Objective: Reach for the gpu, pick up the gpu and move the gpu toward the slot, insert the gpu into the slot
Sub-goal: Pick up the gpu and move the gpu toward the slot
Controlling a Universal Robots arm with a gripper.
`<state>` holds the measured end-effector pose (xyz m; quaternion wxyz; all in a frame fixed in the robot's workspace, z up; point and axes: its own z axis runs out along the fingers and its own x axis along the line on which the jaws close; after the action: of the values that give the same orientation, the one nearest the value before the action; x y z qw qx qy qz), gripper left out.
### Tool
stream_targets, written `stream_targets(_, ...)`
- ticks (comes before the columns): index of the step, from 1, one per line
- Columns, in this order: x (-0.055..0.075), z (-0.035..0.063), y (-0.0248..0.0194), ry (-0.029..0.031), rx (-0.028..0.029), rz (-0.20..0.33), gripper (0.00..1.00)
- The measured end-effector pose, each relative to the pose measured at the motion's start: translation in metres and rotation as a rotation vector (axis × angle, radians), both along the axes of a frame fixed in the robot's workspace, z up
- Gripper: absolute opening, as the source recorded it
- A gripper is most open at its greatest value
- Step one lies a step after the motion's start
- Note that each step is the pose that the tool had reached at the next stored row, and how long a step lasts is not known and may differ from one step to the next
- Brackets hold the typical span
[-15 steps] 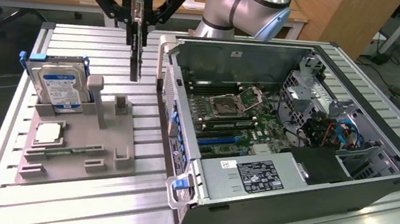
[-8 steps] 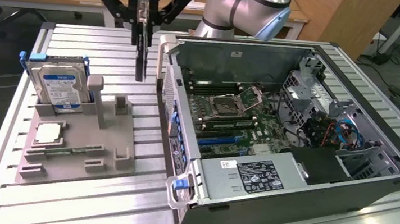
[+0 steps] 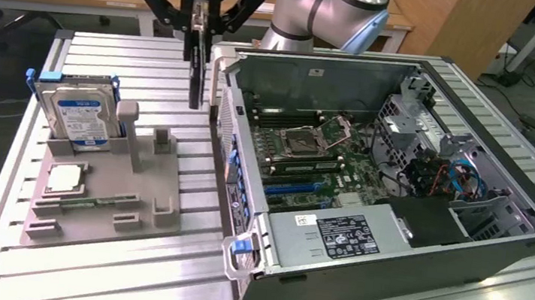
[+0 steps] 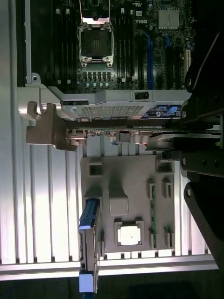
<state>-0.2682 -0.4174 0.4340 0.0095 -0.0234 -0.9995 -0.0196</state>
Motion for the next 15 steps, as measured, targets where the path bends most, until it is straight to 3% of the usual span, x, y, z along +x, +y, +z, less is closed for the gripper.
stream_targets(15,0.019,0.0,0.0,0.0,0.0001,0.0,0.26)
